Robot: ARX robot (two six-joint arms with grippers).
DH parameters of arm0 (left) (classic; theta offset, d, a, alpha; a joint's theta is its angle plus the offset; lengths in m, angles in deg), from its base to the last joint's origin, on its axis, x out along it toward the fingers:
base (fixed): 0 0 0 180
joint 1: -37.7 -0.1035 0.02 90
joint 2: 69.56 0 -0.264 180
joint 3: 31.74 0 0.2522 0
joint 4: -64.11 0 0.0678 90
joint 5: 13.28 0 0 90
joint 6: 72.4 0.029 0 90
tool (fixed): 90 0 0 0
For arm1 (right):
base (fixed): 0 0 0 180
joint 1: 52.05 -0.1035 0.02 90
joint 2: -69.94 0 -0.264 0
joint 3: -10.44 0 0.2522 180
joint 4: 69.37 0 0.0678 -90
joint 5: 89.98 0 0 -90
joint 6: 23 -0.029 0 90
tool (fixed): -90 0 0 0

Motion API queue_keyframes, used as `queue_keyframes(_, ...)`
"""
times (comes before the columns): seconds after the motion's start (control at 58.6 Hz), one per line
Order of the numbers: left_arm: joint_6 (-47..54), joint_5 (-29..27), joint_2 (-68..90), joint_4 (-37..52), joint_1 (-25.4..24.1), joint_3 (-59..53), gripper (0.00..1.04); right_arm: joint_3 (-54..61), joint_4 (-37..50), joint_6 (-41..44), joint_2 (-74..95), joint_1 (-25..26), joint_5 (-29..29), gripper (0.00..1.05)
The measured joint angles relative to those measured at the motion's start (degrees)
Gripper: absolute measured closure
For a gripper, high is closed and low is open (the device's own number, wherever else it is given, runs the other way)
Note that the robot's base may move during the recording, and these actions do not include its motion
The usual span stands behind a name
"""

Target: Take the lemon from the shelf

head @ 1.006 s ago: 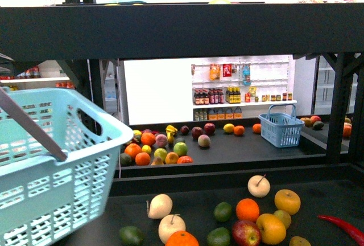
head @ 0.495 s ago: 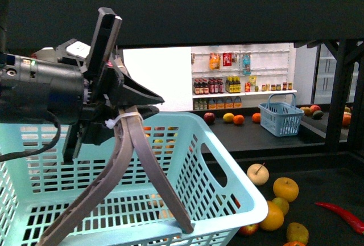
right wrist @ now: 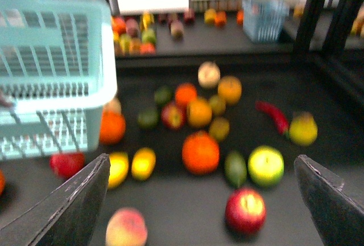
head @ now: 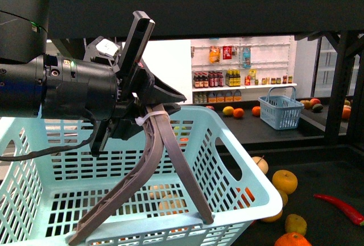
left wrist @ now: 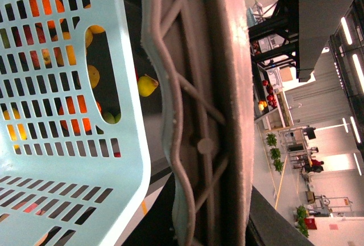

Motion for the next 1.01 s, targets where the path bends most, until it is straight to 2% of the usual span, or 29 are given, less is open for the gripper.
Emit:
queue_keyframes(0.051,0.1,-0.2,0.0,0.0,0.0,0.0,0.92,-2.7,-4.9,-1.2,6.4,0.0,0.9,0.07)
queue_keyframes(0.102,0.2,-0.1,0.0,0.0,0.0,0.1,0.92,-3.9,-4.9,-1.9,12.9,-0.1,2.2,0.07)
queue_keyframes(0.256,0.4,-0.3,0.0,0.0,0.0,0.2,0.92,-8.7,4.1,-1.8,34.9,1.3,7.3,0.07)
queue_keyframes(0.409,0.4,0.0,0.0,0.0,0.0,0.3,0.92,-15.2,14.4,-1.3,58.0,1.7,8.5,0.07)
queue_keyframes(0.512,0.4,0.0,0.0,0.0,0.0,0.3,0.92,-20.1,16.3,-1.3,72.9,1.1,9.9,0.07)
queue_keyframes(0.734,0.6,-0.1,0.0,0.0,0.0,0.4,0.92,-33.2,20.5,-0.2,99.1,-1.7,7.7,0.07)
queue_keyframes(1.006,0.6,-0.1,0.0,0.0,0.0,0.4,0.92,-46.8,22.4,-1.9,119.8,-4.8,7.3,0.07)
